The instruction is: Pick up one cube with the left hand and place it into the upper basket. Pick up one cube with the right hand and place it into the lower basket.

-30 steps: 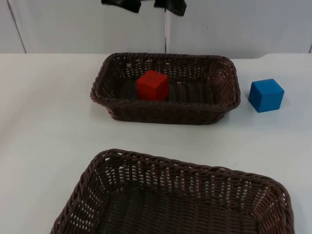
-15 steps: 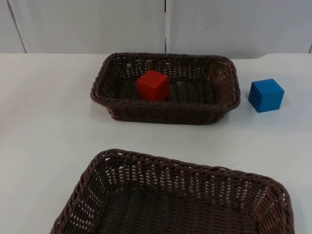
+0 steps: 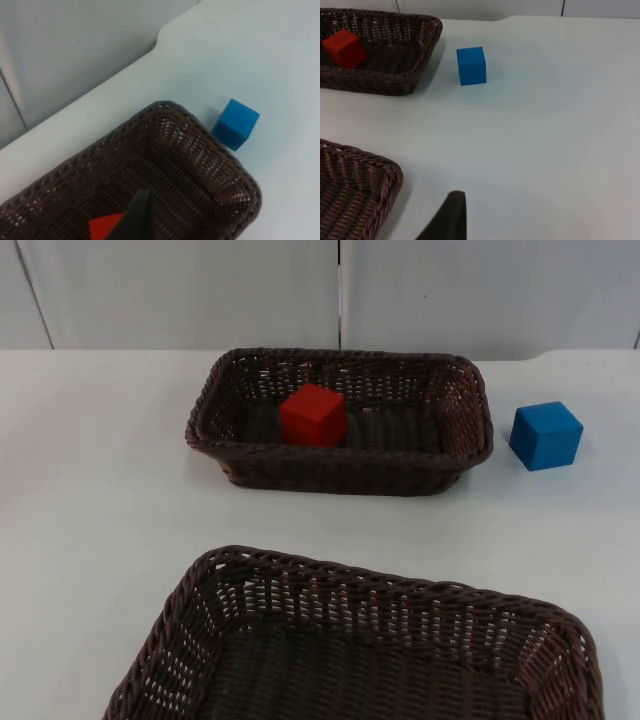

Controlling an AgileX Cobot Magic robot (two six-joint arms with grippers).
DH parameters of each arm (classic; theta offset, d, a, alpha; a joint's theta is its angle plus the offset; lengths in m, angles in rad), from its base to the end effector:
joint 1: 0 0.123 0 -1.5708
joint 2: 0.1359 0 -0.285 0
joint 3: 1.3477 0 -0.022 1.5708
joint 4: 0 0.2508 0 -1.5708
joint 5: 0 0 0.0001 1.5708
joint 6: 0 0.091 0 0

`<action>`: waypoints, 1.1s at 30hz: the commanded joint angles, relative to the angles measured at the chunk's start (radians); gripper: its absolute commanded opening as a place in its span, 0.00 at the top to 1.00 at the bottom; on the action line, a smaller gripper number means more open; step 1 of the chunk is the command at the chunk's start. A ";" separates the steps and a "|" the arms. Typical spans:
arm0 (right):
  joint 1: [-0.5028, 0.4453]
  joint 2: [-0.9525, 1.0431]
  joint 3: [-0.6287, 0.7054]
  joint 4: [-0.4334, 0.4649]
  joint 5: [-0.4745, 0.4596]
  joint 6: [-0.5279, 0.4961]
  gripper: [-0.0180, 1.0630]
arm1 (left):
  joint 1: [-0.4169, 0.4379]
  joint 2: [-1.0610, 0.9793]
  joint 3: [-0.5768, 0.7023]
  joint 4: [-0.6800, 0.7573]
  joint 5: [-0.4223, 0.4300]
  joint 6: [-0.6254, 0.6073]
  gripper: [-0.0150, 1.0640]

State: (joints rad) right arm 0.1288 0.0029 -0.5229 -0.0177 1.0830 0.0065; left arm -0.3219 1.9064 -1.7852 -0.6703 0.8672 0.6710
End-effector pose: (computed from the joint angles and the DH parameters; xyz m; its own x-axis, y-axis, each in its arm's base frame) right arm -0.0078 -0.0024 0.2818 -0.4540 -0.0606 -0.8889 -0.1155 0.9933 -0.0088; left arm 0.4016 -0.1794 0.3340 -0.5369 0.3609 -0.7626 0.7172 0.6712 -0.1873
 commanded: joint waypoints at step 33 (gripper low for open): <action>-0.006 -0.003 0.008 -0.004 -0.005 0.000 0.01 | 0.080 -0.448 0.288 0.270 -0.108 -0.294 0.01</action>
State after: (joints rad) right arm 0.1288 0.0029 -0.5229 -0.0177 1.0830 0.0080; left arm -0.2450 1.5197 -1.5700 -0.4029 0.8233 0.3859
